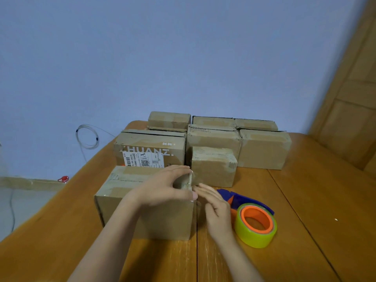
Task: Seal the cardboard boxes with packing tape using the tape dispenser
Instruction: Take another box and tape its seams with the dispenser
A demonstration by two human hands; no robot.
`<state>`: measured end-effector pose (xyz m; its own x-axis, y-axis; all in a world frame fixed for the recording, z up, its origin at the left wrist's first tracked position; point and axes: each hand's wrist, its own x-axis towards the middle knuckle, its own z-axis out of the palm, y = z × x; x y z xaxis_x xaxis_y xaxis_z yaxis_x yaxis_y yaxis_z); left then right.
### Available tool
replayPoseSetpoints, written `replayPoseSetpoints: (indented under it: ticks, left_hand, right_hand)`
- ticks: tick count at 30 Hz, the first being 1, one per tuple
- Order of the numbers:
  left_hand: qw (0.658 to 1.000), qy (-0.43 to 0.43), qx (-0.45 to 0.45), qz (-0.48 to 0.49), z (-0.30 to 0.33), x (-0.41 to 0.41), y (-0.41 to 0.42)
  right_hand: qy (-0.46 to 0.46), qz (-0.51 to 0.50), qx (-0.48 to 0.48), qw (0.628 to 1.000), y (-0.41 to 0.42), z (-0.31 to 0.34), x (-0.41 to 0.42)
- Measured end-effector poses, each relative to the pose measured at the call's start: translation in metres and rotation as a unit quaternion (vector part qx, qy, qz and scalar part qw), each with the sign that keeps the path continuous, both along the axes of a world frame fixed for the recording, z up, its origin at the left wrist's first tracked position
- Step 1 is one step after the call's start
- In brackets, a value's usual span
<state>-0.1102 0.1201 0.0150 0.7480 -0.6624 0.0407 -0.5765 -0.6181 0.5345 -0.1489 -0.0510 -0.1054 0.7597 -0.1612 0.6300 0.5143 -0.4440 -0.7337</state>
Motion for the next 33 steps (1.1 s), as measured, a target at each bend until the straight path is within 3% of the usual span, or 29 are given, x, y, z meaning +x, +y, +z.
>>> replayPoseSetpoints:
  ticks: [3, 5, 10, 23, 27, 33]
  left_hand:
    - [0.999, 0.028, -0.041, 0.012, 0.001, 0.001, 0.002]
    - [0.998, 0.026, -0.047, 0.015, 0.0, 0.001, 0.002]
    - [0.994, 0.064, -0.083, 0.024, 0.0, 0.002, 0.0]
    - [0.996, 0.018, -0.084, 0.039, -0.006, 0.008, -0.001]
    - [0.997, -0.03, -0.056, 0.041, -0.007, 0.007, -0.006]
    - [0.997, -0.039, -0.044, 0.042, -0.008, 0.008, -0.006]
  right_hand:
    - [-0.009, -0.036, 0.072, 0.997, -0.004, 0.017, 0.006]
    - [0.028, -0.003, 0.122, 0.992, -0.004, 0.031, 0.013]
    - [0.138, 0.046, 0.134, 0.98, 0.007, 0.036, 0.034]
    - [0.044, -0.059, 0.104, 0.992, 0.011, 0.026, 0.038]
    - [0.031, -0.05, 0.129, 0.99, 0.017, 0.019, 0.037]
    - [0.002, -0.035, 0.056, 0.998, 0.019, 0.012, 0.023]
